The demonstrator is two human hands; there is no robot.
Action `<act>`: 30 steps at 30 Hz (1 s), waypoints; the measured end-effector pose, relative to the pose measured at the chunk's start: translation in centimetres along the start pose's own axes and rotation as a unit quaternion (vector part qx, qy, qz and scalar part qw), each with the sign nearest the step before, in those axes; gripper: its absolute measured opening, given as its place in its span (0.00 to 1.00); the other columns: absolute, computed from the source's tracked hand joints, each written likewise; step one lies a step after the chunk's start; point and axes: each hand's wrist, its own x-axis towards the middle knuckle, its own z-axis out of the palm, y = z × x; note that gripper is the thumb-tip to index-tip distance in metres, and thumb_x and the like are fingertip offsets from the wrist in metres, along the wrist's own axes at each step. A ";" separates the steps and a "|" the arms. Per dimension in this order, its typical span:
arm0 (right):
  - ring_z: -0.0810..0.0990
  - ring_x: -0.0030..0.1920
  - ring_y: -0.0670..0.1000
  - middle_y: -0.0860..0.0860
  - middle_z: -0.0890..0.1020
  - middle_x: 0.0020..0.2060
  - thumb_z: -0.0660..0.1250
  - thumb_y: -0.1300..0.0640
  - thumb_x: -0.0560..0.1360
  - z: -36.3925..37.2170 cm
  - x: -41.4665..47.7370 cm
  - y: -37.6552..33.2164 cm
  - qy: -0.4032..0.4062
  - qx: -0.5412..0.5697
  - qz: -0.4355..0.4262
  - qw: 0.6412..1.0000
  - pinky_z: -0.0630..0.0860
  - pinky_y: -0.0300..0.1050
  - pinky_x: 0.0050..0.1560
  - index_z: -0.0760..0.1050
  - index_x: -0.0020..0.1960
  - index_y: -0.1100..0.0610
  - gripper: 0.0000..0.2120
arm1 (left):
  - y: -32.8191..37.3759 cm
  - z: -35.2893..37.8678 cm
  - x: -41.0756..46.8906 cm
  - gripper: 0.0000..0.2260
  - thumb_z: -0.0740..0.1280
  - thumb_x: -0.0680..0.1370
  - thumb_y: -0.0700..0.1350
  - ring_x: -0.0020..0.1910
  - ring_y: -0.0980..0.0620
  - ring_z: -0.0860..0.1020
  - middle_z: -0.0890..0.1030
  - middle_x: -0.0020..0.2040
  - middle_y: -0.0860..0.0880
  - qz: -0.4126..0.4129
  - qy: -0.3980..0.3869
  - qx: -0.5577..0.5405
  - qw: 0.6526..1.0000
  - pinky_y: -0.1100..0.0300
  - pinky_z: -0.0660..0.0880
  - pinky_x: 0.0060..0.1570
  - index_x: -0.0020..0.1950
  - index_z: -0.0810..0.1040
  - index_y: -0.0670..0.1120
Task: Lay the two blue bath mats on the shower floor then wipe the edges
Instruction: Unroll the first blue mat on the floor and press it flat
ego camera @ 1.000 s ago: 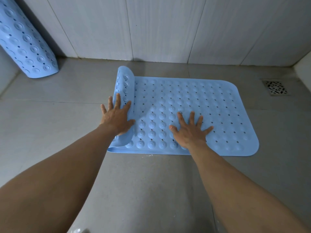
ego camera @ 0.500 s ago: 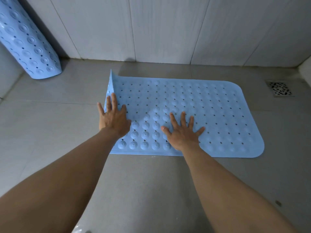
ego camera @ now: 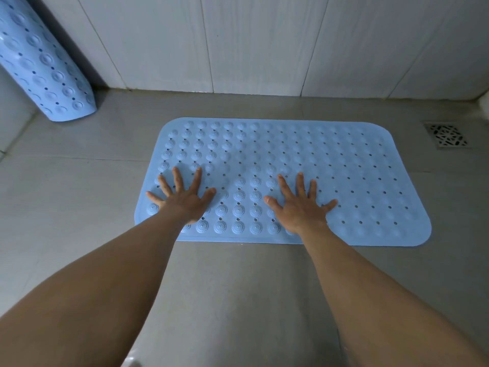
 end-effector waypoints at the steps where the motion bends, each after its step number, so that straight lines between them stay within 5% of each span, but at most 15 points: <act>1: 0.31 0.79 0.57 0.46 0.31 0.79 0.37 0.23 0.73 0.1 0.1 0.0 0.001 -0.003 -0.001 1.000 0.39 0.83 0.66 0.30 0.76 0.32 0.36 | -0.1 0.0 0.1 0.33 0.41 0.76 0.74 0.76 0.34 0.29 0.27 0.78 0.48 0.000 -0.004 -0.003 1.000 0.25 0.36 0.69 0.75 0.28 0.68; 30: 0.31 0.79 0.55 0.47 0.30 0.79 0.39 0.23 0.74 -1.6 1.5 2.5 -0.015 -0.001 0.004 1.000 0.39 0.82 0.67 0.30 0.76 0.32 0.36 | 2.1 0.1 1.9 0.31 0.40 0.77 0.72 0.75 0.36 0.27 0.27 0.78 0.49 0.017 0.001 -0.002 1.000 0.25 0.34 0.68 0.75 0.29 0.67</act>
